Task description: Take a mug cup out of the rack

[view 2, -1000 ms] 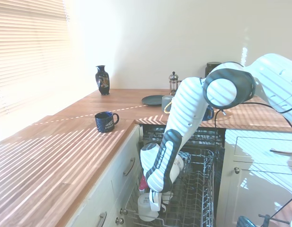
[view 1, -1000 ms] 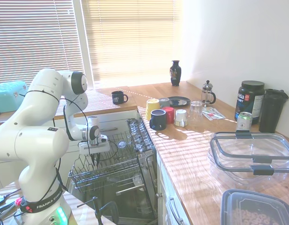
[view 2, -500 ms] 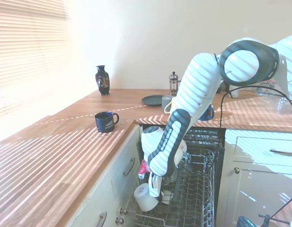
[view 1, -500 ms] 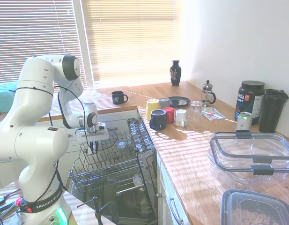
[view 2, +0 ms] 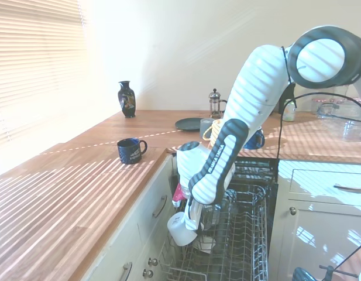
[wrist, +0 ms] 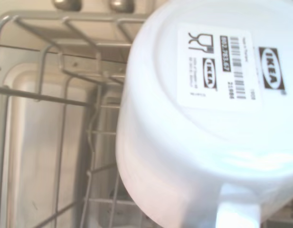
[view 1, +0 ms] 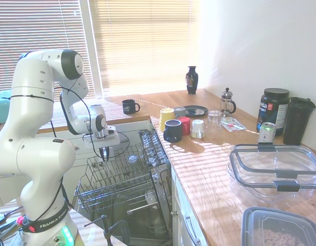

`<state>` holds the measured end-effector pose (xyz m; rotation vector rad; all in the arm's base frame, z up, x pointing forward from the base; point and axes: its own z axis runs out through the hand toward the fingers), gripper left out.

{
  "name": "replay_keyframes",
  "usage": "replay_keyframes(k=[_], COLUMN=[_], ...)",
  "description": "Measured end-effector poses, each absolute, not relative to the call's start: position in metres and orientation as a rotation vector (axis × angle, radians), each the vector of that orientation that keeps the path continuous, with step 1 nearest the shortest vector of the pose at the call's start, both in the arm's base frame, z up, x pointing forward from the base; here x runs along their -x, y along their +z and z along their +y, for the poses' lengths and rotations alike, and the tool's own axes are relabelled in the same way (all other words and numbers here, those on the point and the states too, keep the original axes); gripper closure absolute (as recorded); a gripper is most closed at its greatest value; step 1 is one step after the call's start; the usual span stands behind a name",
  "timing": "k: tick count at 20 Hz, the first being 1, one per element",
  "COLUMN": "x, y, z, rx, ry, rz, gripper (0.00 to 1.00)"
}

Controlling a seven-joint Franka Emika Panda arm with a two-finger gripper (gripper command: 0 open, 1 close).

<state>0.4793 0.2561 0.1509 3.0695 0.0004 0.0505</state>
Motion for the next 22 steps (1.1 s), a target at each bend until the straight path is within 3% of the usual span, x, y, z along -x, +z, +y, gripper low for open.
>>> replay_keyframes(k=[10,22], x=[-0.451,-0.491], y=[0.216,0.329], z=[0.205,0.135], rx=[-3.058,-3.092], ry=[0.172,0.261], rz=[-0.194,-0.553], gripper=[1.0,1.0])
